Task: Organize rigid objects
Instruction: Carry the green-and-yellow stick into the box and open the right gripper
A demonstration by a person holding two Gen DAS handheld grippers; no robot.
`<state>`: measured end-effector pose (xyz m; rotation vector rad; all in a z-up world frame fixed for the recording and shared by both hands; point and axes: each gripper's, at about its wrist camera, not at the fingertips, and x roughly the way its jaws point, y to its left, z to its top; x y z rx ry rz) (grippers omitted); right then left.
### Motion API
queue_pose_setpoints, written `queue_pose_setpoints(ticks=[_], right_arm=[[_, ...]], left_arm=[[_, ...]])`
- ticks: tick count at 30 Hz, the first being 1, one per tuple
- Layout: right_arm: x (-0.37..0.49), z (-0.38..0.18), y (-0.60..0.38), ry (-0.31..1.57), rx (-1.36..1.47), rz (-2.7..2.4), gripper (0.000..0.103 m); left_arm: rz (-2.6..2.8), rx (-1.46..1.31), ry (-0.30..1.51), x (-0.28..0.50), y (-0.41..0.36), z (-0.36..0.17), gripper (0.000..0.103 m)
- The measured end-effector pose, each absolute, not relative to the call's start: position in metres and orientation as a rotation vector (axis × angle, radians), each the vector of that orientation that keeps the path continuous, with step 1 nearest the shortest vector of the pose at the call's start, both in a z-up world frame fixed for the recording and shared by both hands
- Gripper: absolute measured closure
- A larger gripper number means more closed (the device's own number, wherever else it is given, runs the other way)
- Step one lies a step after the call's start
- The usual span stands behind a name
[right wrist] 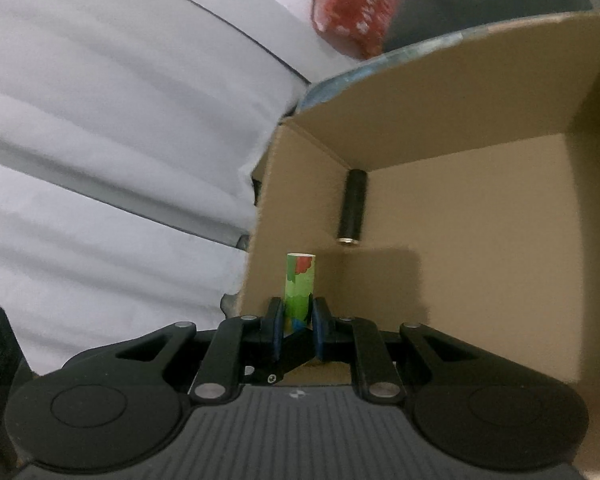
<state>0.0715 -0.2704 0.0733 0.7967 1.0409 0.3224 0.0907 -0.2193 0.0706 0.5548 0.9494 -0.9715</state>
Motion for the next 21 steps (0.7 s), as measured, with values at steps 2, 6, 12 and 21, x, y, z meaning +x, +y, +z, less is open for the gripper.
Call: queue_pose_setpoints(ticks=[2, 6, 12, 21], right_arm=[[0.078, 0.065, -0.274, 1.066, 0.809, 0.322, 0.086], [0.091, 0.052, -0.279, 1.110, 0.811, 0.307, 0.087], [0.108, 0.033, -0.279, 1.192, 0.785, 0.267, 0.087], [0.118, 0.026, -0.275, 1.239, 0.735, 0.221, 0.085]], left_arm=[[-0.956, 0.568, 0.972, 0.094, -0.225, 0.066, 0.088], [-0.920, 0.567, 1.015, 0.101, -0.227, 0.061, 0.087], [-0.898, 0.562, 1.023, 0.108, -0.223, 0.064, 0.087], [-0.997, 0.626, 0.976, 0.099, -0.216, 0.075, 0.087]])
